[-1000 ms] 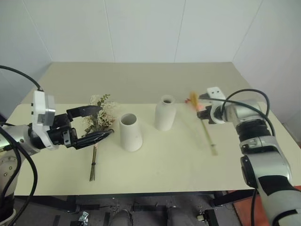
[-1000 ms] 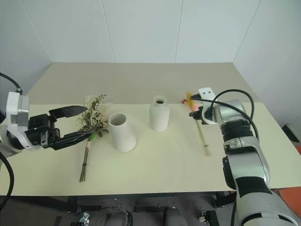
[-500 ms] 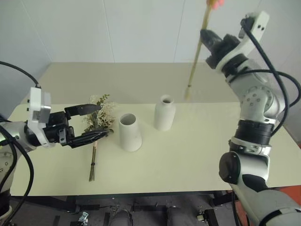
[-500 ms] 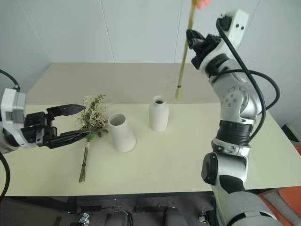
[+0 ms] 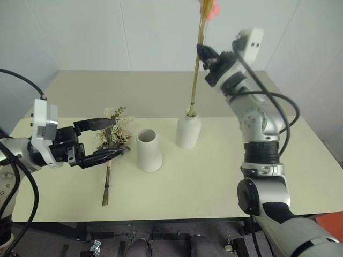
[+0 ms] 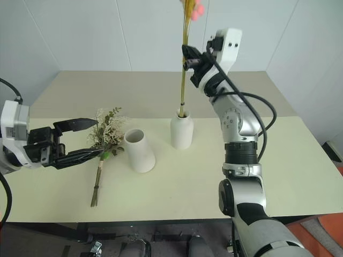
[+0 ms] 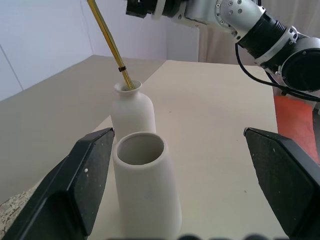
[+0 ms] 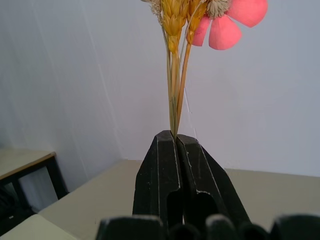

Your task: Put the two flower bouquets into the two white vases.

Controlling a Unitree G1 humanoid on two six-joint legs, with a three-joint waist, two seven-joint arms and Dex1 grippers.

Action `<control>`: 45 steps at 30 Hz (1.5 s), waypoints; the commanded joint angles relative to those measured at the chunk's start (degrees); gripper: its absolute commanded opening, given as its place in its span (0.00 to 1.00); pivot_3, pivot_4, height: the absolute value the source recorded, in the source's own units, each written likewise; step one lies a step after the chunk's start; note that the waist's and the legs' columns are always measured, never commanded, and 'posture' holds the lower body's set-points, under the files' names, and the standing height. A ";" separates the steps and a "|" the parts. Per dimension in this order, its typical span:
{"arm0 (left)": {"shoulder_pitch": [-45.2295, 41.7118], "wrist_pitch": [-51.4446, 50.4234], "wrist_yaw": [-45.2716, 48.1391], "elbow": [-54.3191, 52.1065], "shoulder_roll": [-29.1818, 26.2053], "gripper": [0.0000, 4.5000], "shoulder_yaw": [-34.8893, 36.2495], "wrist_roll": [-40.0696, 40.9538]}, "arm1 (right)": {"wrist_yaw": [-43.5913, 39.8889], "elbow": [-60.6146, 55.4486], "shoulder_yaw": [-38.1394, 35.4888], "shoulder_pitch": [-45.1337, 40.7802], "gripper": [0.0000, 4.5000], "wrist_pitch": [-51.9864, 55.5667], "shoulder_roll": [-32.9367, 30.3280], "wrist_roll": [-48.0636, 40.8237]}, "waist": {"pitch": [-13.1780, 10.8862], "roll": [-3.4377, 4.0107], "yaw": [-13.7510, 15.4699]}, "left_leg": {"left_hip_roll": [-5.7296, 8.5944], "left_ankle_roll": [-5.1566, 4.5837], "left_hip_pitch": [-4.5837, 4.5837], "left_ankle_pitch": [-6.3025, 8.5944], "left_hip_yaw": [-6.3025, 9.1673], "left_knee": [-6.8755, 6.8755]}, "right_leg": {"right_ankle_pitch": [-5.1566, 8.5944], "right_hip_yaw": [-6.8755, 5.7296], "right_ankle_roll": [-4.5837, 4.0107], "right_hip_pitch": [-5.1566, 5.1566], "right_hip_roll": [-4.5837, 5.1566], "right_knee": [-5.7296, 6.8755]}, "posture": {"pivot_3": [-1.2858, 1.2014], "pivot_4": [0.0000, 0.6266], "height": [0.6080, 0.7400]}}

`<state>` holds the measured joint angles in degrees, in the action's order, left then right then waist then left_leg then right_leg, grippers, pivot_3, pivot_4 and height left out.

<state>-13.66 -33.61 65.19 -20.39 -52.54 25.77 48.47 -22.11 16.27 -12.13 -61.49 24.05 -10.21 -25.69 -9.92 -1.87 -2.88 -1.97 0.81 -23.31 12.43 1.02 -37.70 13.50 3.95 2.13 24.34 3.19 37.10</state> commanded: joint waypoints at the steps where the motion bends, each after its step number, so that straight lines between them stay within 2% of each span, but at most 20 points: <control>1: 0.38 0.91 -0.40 -1.51 -1.13 1.00 1.73 0.19 | -1.41 -0.86 0.72 0.73 0.06 -3.66 -0.41 0.95 | 0.00 0.00 -0.02 | 0.00 0.00 -0.01 0.00 0.00 0.00 | 0.00 0.00 0.00 0.02 0.00 0.00 | 0.52 0.24 1.00; 4: 1.42 0.69 -1.10 -2.05 -1.16 1.00 2.05 0.07 | -2.35 -2.52 1.74 3.51 0.23 -3.66 -1.01 1.55 | 0.00 0.00 -0.04 | -0.01 0.00 0.00 0.00 0.01 0.05 | 0.00 0.00 0.00 0.02 0.00 0.00 | 0.52 0.24 1.00; 9: 4.57 -1.62 -6.79 -3.65 -2.33 1.00 1.87 -3.26 | -6.98 -12.40 2.77 10.67 0.62 0.30 -4.94 -0.77 | -0.01 0.01 0.16 | 0.00 0.00 0.00 0.00 0.02 0.06 | 0.00 0.00 0.00 0.02 0.01 -0.01 | 0.52 0.24 1.00; 12: 4.72 -10.88 -14.54 -4.86 -6.75 1.00 -1.19 -5.65 | -11.08 -18.96 3.21 15.41 0.85 4.41 -9.31 -3.18 | -0.01 0.01 0.34 | 0.02 0.00 0.00 0.00 0.05 0.05 | 0.00 -0.02 0.00 0.01 0.02 -0.01 | 0.52 0.24 1.00; 14: 1.84 -21.66 -21.65 -4.53 -9.60 1.00 -5.61 -6.66 | -19.09 -25.26 3.52 19.89 0.99 8.92 -16.63 -6.89 | -0.02 0.02 0.52 | 0.02 0.00 0.02 0.00 0.08 0.04 | 0.01 -0.03 0.01 -0.04 0.02 -0.01 | 0.52 0.24 1.00; 16: -1.99 -30.53 -26.96 -3.69 -10.45 1.00 -9.60 -6.99 | -24.78 -29.18 3.27 22.65 0.99 11.67 -22.20 -10.25 | -0.04 0.03 0.85 | 0.07 0.00 0.04 0.00 0.13 0.04 | 0.04 -0.09 0.07 -0.10 0.04 -0.05 | 0.52 0.24 1.00; 19: -9.52 -40.77 -33.05 -1.38 -7.97 1.00 -16.86 -8.74 | -31.05 -30.53 2.79 23.87 0.99 13.27 -28.02 -13.61 | -0.05 0.02 0.38 | 0.05 0.00 0.06 0.00 0.12 0.04 | 0.07 -0.08 0.11 -0.11 0.01 -0.04 | 0.52 0.24 1.00; 23: -18.19 -46.33 -41.18 4.31 -2.63 1.00 -29.03 -17.05 | -41.46 -30.11 3.03 24.70 0.99 11.03 -33.86 -15.39 | -0.06 -0.02 0.06 | 0.01 0.00 0.15 0.00 0.13 0.05 | 0.11 -0.02 0.19 -0.13 -0.10 -0.03 | 0.52 0.24 1.00; 26: -21.17 -46.73 -43.19 8.16 -0.29 1.00 -35.51 -21.54 | -45.14 -29.35 2.70 24.55 0.99 10.03 -35.93 -15.65 | -0.07 -0.03 0.10 | 0.03 0.00 0.10 0.00 0.16 0.04 | 0.06 -0.02 0.10 -0.11 -0.11 -0.04 | 0.52 0.24 1.00; 29: -23.10 -45.60 -43.08 12.27 1.15 0.87 -39.72 -24.76 | -46.97 -28.62 1.92 24.19 1.00 9.23 -37.35 -15.27 | -0.08 -0.05 0.46 | 0.04 0.00 0.04 0.00 0.15 0.03 | 0.03 -0.02 0.05 -0.09 -0.08 -0.04 | 0.52 0.24 1.00; 31: -23.79 -44.93 -42.78 13.74 1.71 0.72 -40.15 -25.90 | -47.35 -28.63 1.44 24.26 1.00 8.99 -37.81 -15.24 | -0.08 -0.05 0.51 | 0.06 0.00 0.10 0.00 0.16 0.03 | 0.03 -0.03 0.05 -0.12 -0.06 -0.03 | 0.52 0.24 1.00; 40: -26.23 -41.72 -42.86 14.84 1.69 0.07 -34.40 -29.58 | -47.52 -29.19 0.79 25.88 1.00 8.28 -38.36 -14.68 | -0.10 -0.07 0.47 | 0.07 0.00 0.03 0.00 0.15 0.01 | 0.03 -0.02 0.05 -0.08 -0.05 -0.03 | 0.52 0.24 1.00; 41: -26.56 -41.14 -43.22 15.06 2.08 0.03 -32.48 -29.82 | -47.58 -29.06 0.75 25.87 1.00 8.21 -38.37 -14.64 | -0.10 -0.08 0.48 | 0.07 0.00 0.01 0.00 0.16 0.00 | 0.03 -0.02 0.05 -0.07 -0.05 -0.03 | 0.52 0.24 1.00; 45: -26.53 -30.80 -45.26 14.47 5.39 0.03 -21.74 -29.83 | -47.95 -28.40 0.65 25.97 1.00 8.07 -38.54 -14.51 | -0.13 -0.12 0.68 | 0.07 0.00 0.00 0.00 0.18 -0.01 | 0.02 -0.05 0.04 -0.07 -0.03 -0.03 | 0.52 0.24 1.00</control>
<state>-38.14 -69.04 21.10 -4.53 -47.75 -1.62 19.18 -69.81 -11.69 -9.65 -35.10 33.68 -47.79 -39.59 -10.05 -1.99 -2.20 -1.90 0.82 -23.31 12.42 1.20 -37.72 13.51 3.89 2.17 24.25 3.18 37.07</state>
